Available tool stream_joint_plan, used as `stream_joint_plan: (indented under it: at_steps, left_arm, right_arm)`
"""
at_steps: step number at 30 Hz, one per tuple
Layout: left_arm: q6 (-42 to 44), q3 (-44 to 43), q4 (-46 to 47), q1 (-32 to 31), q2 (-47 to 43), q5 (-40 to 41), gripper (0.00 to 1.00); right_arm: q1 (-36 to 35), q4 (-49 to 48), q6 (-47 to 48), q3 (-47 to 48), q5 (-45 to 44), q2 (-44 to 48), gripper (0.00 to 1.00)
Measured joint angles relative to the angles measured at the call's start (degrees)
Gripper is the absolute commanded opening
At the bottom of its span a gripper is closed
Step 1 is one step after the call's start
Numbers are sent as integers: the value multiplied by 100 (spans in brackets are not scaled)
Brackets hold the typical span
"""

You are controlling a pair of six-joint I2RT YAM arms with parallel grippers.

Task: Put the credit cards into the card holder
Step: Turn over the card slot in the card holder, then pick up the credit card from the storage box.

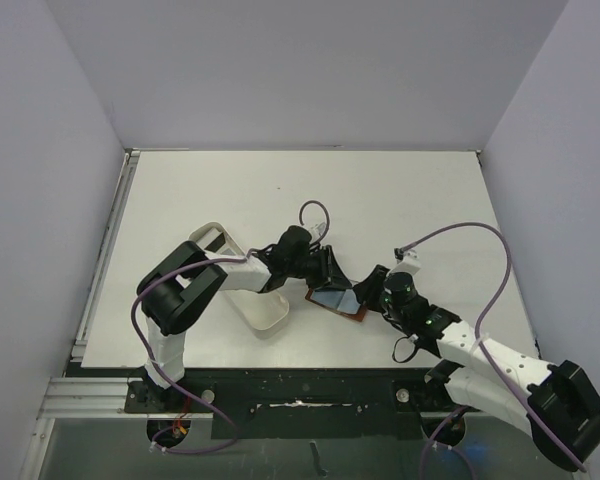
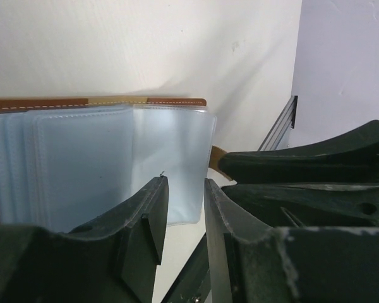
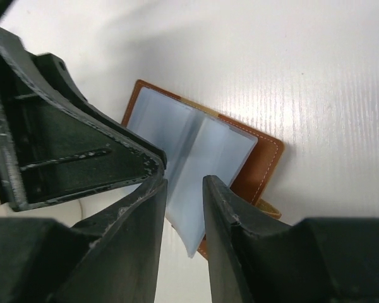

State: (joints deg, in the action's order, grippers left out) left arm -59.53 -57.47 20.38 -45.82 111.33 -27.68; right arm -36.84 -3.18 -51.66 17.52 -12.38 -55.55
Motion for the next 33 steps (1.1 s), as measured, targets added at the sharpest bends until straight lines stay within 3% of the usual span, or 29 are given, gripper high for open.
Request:
stream_joint_plan:
  at_steps: [8,15,23,33]
  left_arm:
    - [-4,-7,2,-144,0,2,29]
    - [240,-181,-291,-177,0,153,29]
    - [984,-313,-1276,251,-636,586,29]
    - [2898,-859,-3397,1443,-1893,1593,31]
  right_arm:
    - [0,588,-68,7,-205,1003,34]
    - [0,887,-140,181,-195,1058,34]
    - [-9,883,-190,466,140,321,34]
    - [-76,881,-98,730,376,-885,32]
